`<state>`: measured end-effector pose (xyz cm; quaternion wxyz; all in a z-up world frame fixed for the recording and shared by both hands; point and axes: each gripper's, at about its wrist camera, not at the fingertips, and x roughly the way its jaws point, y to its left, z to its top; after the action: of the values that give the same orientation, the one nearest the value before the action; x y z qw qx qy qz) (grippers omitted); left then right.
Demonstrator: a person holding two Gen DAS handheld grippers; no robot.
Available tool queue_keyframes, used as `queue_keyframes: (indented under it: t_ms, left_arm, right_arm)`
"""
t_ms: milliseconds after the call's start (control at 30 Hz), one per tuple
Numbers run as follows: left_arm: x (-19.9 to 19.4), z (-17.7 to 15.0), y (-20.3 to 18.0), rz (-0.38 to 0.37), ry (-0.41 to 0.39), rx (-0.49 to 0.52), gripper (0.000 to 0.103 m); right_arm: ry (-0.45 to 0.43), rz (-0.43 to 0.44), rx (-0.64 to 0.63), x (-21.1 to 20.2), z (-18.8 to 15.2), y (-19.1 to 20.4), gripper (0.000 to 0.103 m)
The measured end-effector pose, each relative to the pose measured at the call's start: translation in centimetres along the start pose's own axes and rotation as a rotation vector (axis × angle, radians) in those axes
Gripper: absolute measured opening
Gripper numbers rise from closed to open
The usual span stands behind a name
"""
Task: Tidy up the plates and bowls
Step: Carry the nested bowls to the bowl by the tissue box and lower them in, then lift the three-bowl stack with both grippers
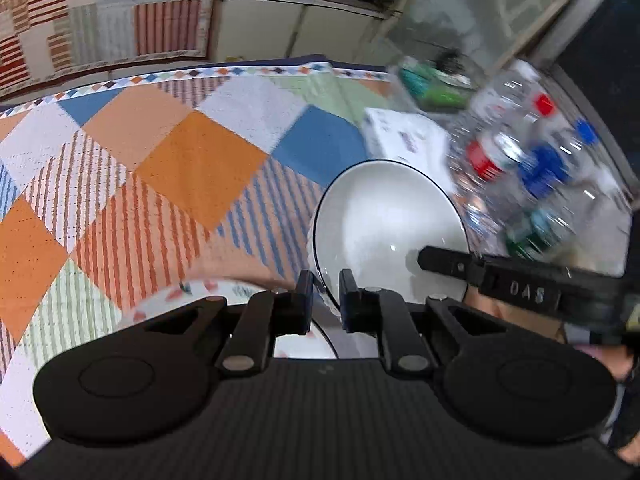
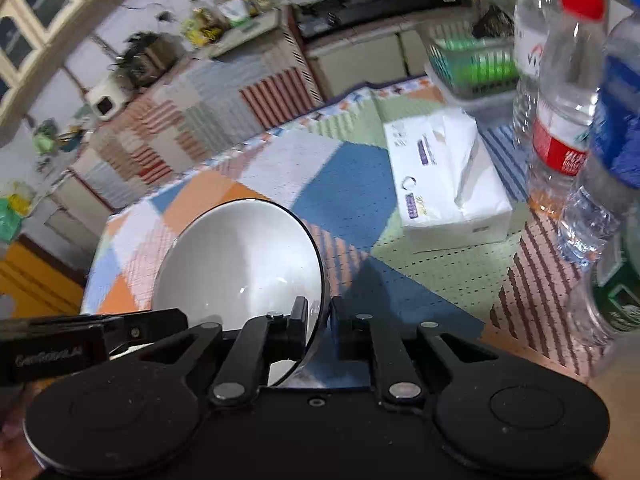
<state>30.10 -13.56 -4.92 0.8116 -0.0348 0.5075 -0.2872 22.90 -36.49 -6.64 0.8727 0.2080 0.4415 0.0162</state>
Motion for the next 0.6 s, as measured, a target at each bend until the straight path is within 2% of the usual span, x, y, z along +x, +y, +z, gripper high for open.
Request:
queue_keyframes:
  t_ms: [100,300,400,500,600]
  left_arm:
    - [-2.5,-1.5,-1.5,-0.020,0.019,0.035,0.013]
    - [-6.5,-5.3,-4.9,-0.015,0.039,0.103,0.014]
    - [-7.2,-7.3,-5.9,-0.022,0.072,0.114,0.014]
    - [-7.3,-9.2,-6.7,-0.014,0.113,0.169,0.015]
    - [-7.1,-10.6,-7.0,-0.057,0.155,0.176,0.016]
  right_arm:
    - [-0.011,0.038,0.003,-2.7,-1.1,0.0,0.016]
    - [0.012,0.058,-0.039,-7.6,-4.6,0.4,0.016]
    - [0.012,0.067,-0.054,-9.4,-6.5,0.2,0.016]
    - [0.013,0.079,-0.051,-10.5,-8.2,-0.1,0.016]
    - [0.014,0.067,-0.069,-11.0,-9.6,-0.2,0.016]
